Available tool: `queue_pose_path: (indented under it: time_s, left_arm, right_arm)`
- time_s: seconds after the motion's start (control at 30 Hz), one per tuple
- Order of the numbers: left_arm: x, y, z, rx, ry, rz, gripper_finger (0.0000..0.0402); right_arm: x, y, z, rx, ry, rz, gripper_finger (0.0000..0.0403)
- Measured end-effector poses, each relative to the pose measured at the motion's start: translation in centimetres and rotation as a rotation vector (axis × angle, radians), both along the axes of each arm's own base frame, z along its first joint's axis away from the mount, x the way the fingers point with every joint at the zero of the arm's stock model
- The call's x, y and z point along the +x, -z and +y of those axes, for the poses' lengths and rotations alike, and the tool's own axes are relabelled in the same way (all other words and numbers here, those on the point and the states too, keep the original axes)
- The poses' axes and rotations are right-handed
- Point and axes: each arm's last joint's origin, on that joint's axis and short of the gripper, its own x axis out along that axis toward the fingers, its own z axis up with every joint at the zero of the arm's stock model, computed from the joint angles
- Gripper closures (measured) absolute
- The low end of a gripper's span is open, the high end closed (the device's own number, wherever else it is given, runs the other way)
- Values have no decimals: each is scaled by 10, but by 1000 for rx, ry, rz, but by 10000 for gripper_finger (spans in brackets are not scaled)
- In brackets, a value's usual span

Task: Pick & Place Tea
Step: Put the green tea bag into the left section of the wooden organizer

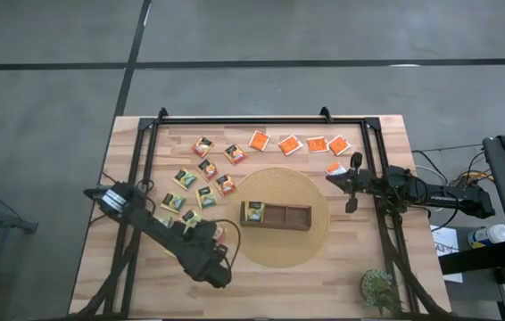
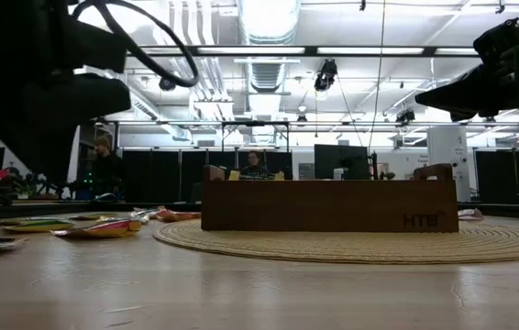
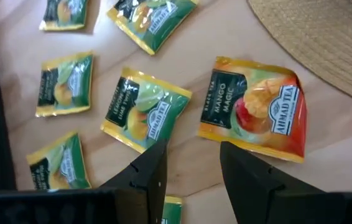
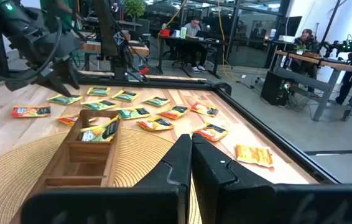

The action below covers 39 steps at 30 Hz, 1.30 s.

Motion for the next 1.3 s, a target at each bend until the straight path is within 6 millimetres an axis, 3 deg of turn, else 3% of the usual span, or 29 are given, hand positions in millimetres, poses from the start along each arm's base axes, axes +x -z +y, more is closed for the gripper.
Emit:
queue_pose_path:
  time_s: [0.9,1.3]
  left_arm:
    - [-33,7,-36,-108,-121,-47,259]
    - [-48,30,-34,-124,-166,-10,259]
  right_arm:
    - [0,0,0,0,-1,0,394]
    - [0,0,0,0,0,0,394]
